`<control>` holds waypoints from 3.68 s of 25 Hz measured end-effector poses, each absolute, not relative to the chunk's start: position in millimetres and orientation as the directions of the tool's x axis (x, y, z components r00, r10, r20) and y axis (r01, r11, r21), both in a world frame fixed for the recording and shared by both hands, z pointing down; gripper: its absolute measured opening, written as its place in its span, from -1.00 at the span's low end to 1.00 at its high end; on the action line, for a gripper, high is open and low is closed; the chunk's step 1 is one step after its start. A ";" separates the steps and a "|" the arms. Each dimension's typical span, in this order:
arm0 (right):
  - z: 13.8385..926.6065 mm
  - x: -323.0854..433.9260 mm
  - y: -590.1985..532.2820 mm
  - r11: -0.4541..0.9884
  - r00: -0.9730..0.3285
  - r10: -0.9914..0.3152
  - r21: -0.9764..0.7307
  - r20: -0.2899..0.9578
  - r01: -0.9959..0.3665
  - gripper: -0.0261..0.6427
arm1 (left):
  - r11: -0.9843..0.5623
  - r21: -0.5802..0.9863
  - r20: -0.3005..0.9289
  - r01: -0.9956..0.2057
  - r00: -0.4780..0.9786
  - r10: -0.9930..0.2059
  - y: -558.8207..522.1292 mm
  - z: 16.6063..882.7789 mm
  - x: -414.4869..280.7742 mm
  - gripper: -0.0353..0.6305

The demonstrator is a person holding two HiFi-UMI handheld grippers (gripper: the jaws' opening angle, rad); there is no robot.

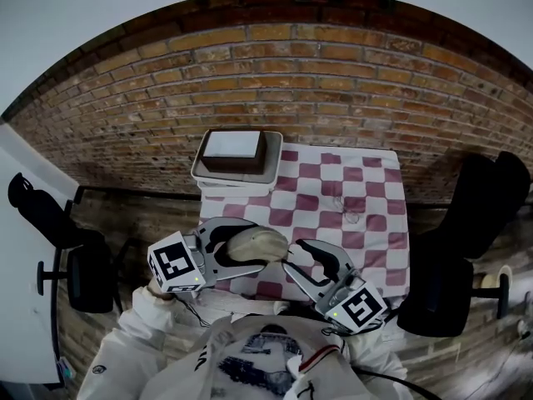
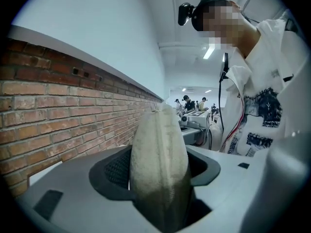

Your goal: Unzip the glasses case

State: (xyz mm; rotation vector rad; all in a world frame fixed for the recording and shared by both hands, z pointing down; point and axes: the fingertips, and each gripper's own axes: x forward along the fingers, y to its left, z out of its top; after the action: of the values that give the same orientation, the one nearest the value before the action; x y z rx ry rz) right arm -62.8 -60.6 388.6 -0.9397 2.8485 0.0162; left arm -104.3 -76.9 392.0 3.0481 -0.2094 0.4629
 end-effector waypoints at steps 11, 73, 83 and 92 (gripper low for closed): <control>391.0 -71.9 -65.5 0.744 -0.745 -0.658 0.057 -0.105 -0.666 -0.51 | -0.993 0.021 0.336 -0.118 0.936 -0.104 -68.1 392.1 -104.5 0.01; 387.7 31.8 -76.2 0.374 -0.427 -0.904 0.503 0.011 -0.779 -0.87 | -0.970 0.148 0.394 -0.192 0.911 -0.120 -69.9 415.1 -28.4 -0.01; 389.7 62.0 -70.3 0.384 -0.437 -0.899 0.508 0.017 -0.771 -0.87 | -0.967 0.140 0.483 -0.214 0.867 -0.122 -56.5 435.2 1.9 -0.01; 396.3 85.0 -69.2 0.397 -0.470 -0.883 0.527 -0.005 -0.751 -0.88 | -0.975 0.049 0.612 -0.217 0.778 -0.142 -56.2 462.9 30.7 -0.01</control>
State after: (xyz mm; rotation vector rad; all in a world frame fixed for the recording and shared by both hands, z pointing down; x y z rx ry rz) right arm 85.0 -69.2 396.3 -1.7117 2.8464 0.8163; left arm 30.7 -56.2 462.9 2.8516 -0.2887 0.9667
